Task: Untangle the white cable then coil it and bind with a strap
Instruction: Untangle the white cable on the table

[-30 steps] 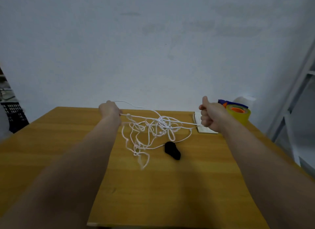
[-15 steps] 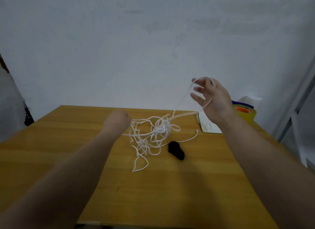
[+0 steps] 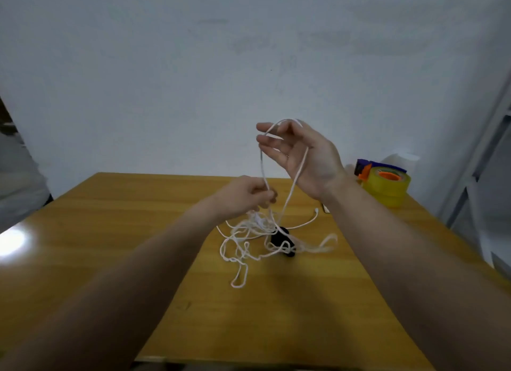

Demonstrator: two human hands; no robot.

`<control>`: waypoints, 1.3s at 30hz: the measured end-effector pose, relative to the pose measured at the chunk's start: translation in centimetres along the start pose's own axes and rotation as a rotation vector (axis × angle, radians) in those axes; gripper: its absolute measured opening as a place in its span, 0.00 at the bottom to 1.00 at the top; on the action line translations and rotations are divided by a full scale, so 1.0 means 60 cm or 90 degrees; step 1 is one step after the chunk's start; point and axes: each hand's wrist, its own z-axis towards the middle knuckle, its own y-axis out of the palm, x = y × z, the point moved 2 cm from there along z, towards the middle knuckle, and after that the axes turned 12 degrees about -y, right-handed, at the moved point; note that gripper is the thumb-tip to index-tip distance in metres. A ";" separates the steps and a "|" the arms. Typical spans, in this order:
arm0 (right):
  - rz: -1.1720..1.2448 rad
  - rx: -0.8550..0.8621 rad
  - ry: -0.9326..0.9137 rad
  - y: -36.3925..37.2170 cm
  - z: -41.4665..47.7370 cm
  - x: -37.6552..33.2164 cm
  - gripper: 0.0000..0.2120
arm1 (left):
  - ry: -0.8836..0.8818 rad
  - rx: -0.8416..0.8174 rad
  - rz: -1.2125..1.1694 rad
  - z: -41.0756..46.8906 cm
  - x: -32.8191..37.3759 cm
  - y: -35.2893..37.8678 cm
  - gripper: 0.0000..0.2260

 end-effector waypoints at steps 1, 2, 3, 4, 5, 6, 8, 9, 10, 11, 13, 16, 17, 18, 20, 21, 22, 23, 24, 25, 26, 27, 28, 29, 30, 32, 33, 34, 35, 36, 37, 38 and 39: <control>-0.061 0.016 0.004 -0.001 -0.002 -0.007 0.13 | -0.005 0.046 -0.004 0.004 -0.004 0.001 0.08; -0.165 0.045 0.010 -0.007 -0.003 -0.012 0.12 | -0.009 0.100 -0.051 0.006 -0.006 -0.001 0.10; -0.295 0.075 0.023 -0.017 -0.006 -0.013 0.11 | -0.006 0.160 -0.133 0.007 -0.004 -0.004 0.11; -0.430 0.097 0.045 -0.033 -0.009 -0.010 0.10 | 0.005 0.216 -0.220 0.006 0.000 -0.009 0.11; -0.539 0.104 0.067 -0.048 -0.015 -0.005 0.10 | 0.021 0.254 -0.308 0.006 0.004 -0.016 0.11; -0.610 0.096 0.088 -0.062 -0.023 0.002 0.10 | 0.040 0.258 -0.389 0.005 0.010 -0.022 0.11; -0.648 0.020 0.132 -0.077 -0.043 0.022 0.15 | 0.065 0.207 -0.504 0.005 0.024 -0.025 0.11; -0.627 -0.031 0.164 -0.078 -0.052 0.034 0.20 | 0.069 0.168 -0.541 0.007 0.030 -0.023 0.11; -0.594 -0.072 0.197 -0.077 -0.060 0.047 0.22 | 0.069 0.126 -0.571 0.008 0.037 -0.019 0.11; -0.570 -0.105 0.218 -0.074 -0.066 0.061 0.22 | 0.075 0.096 -0.582 0.008 0.046 -0.014 0.12; -0.597 -0.143 0.225 -0.075 -0.072 0.081 0.17 | 0.102 0.136 -0.527 0.013 0.054 -0.013 0.12; -0.677 -0.177 0.225 -0.093 -0.077 0.088 0.13 | 0.098 0.409 -0.359 0.017 0.045 -0.044 0.13; -0.697 -0.180 0.226 -0.102 -0.079 0.087 0.12 | 0.078 0.464 -0.348 0.019 0.037 -0.053 0.13; -0.718 -0.181 0.223 -0.111 -0.081 0.086 0.12 | 0.051 0.480 -0.366 0.019 0.028 -0.057 0.13; -0.755 -0.179 0.206 -0.128 -0.085 0.089 0.06 | 0.000 0.450 -0.457 0.018 0.012 -0.057 0.13; -0.754 -0.168 0.191 -0.135 -0.089 0.091 0.04 | -0.015 0.434 -0.479 0.018 0.006 -0.056 0.12; -0.736 -0.142 0.176 -0.143 -0.094 0.093 0.05 | -0.021 0.426 -0.445 0.020 0.000 -0.056 0.12; -0.701 -0.113 0.167 -0.148 -0.100 0.093 0.07 | -0.014 0.424 -0.341 0.022 -0.005 -0.056 0.11; -0.659 -0.090 0.158 -0.151 -0.105 0.093 0.08 | 0.002 0.410 -0.187 0.024 -0.012 -0.057 0.10; -0.617 -0.072 0.151 -0.151 -0.110 0.093 0.09 | 0.013 0.366 -0.033 0.027 -0.019 -0.052 0.09; -0.585 -0.045 0.144 -0.151 -0.114 0.094 0.10 | 0.007 0.296 0.089 0.030 -0.026 -0.044 0.07; -0.561 -0.011 0.135 -0.151 -0.116 0.094 0.10 | -0.004 0.214 0.177 0.034 -0.036 -0.034 0.08; -0.540 0.023 0.128 -0.151 -0.117 0.095 0.10 | -0.008 0.138 0.237 0.036 -0.045 -0.022 0.10; -0.526 0.049 0.126 -0.151 -0.116 0.096 0.09 | -0.009 0.087 0.270 0.037 -0.051 -0.011 0.10; -0.508 0.066 0.132 -0.150 -0.115 0.098 0.09 | -0.004 0.060 0.269 0.035 -0.053 -0.001 0.08; -0.402 0.100 0.173 -0.149 -0.111 0.100 0.10 | 0.003 0.048 0.212 0.034 -0.054 0.010 0.08; -0.306 0.121 0.203 -0.145 -0.109 0.101 0.10 | -0.003 0.051 0.173 0.034 -0.056 0.013 0.10; -0.215 0.134 0.221 -0.140 -0.108 0.100 0.10 | -0.011 0.052 0.145 0.033 -0.056 0.014 0.11; -0.168 0.130 0.213 -0.138 -0.107 0.100 0.07 | -0.024 0.047 0.130 0.031 -0.055 0.015 0.13; -0.175 0.115 0.192 -0.139 -0.105 0.101 0.02 | -0.040 0.036 0.110 0.030 -0.054 0.016 0.14; -0.214 0.102 0.167 -0.138 -0.104 0.101 0.05 | -0.061 0.025 0.088 0.032 -0.056 0.015 0.15; -0.258 0.087 0.142 -0.136 -0.106 0.101 0.09 | -0.078 0.022 0.073 0.035 -0.054 0.014 0.14; -0.284 0.078 0.118 -0.135 -0.109 0.099 0.11 | -0.094 0.039 0.083 0.040 -0.054 0.009 0.12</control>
